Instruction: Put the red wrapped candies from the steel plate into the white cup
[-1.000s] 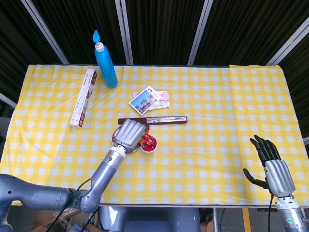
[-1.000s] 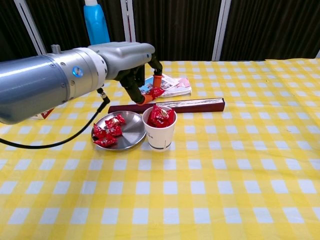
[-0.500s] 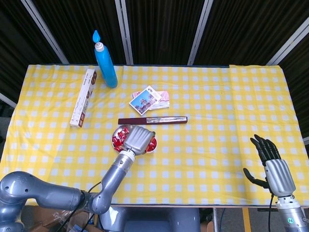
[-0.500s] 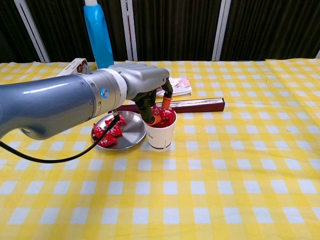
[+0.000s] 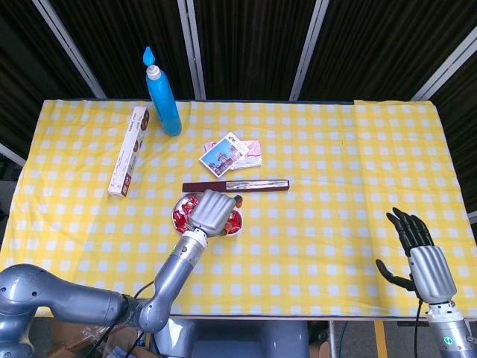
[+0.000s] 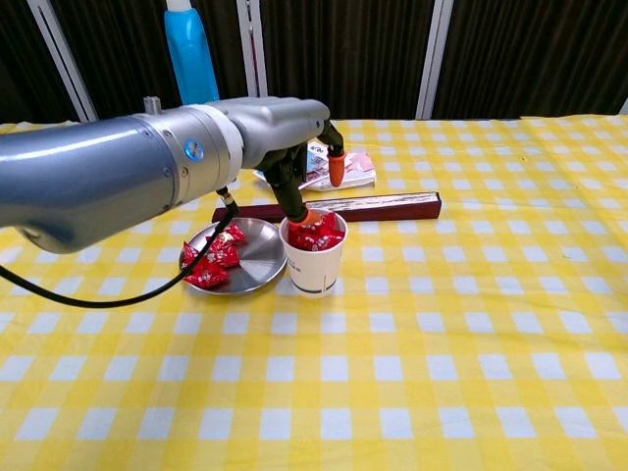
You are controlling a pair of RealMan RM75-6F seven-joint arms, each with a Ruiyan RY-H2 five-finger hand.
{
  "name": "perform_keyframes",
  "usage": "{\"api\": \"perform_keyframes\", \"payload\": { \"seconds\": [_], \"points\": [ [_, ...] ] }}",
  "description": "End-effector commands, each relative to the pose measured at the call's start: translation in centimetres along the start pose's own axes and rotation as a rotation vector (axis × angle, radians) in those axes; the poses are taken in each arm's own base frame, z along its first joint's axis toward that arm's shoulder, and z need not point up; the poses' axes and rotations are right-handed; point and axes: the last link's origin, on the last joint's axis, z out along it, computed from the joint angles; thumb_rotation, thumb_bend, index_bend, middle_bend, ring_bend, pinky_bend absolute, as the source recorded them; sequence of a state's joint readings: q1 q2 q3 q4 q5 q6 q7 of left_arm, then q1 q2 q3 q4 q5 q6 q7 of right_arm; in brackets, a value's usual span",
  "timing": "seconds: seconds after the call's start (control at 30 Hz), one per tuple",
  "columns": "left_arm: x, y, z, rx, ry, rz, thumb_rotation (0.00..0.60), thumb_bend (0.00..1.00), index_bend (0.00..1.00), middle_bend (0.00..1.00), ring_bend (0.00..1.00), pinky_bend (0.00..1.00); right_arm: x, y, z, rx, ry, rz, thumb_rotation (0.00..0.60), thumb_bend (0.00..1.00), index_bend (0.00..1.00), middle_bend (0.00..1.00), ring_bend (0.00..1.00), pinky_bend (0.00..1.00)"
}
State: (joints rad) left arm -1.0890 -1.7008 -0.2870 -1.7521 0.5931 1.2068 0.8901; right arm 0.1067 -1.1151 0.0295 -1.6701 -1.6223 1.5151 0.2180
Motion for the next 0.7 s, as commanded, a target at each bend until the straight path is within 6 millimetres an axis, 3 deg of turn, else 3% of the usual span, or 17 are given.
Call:
{"api": "perform_keyframes", "payload": {
  "seconds": [0.03, 0.27, 0.37, 0.47, 0.53, 0.6, 0.7],
  "points": [
    [1.5, -0.7, -0.6, 0.003, 0.043, -0.049, 0.6, 0.31, 0.36, 1.0, 1.0, 1.0, 0.0, 0.0, 0.0, 0.001, 0.001, -0.003, 0.6, 0.39, 0.0, 0.0, 0.0, 0.0],
    [3.4, -3.0, -2.6, 0.017, 0.106, -0.124, 0.6, 0.31, 0.36, 0.98, 1.0, 1.0, -0.1, 0.1, -0.1, -0.004, 0.003, -0.014, 0.6, 0.39, 0.0, 0.0, 0.0, 0.0],
    [3.7, -5.2, -4.5, 0.053, 0.136, -0.154, 0.6, 0.3, 0.34, 0.85, 0.91, 0.98, -0.1, 0.2, -0.2, -0.007, -0.002, -0.022, 0.6, 0.39, 0.0, 0.0, 0.0, 0.0],
    [3.7, -8.7, -7.6, 0.121, 0.185, -0.165, 0.6, 0.3, 0.29, 0.57, 0.69, 0.8, 0.0, 0.4, -0.1, -0.01, 0.0, -0.039, 0.6, 0.39, 0.0, 0.0, 0.0, 0.0],
    [3.4, -11.1, -10.1, 0.164, 0.213, -0.155, 0.6, 0.29, 0.21, 0.33, 0.48, 0.63, -0.1, 0.5, -0.1, -0.011, 0.0, -0.048, 0.6, 0.39, 0.0, 0.0, 0.0, 0.0],
    [2.6, -13.7, -13.3, 0.202, 0.219, -0.126, 0.6, 0.27, 0.1, 0.15, 0.3, 0.47, -0.1, 0.6, 0.0, -0.01, 0.002, -0.069, 0.6, 0.39, 0.0, 0.0, 0.0, 0.0],
    [1.4, -17.2, -17.7, 0.251, 0.21, -0.047, 0.6, 0.23, 0.01, 0.02, 0.12, 0.28, -0.3, 0.7, 0.0, -0.015, 0.005, -0.104, 0.6, 0.39, 0.0, 0.0, 0.0, 0.0]
  ]
}}
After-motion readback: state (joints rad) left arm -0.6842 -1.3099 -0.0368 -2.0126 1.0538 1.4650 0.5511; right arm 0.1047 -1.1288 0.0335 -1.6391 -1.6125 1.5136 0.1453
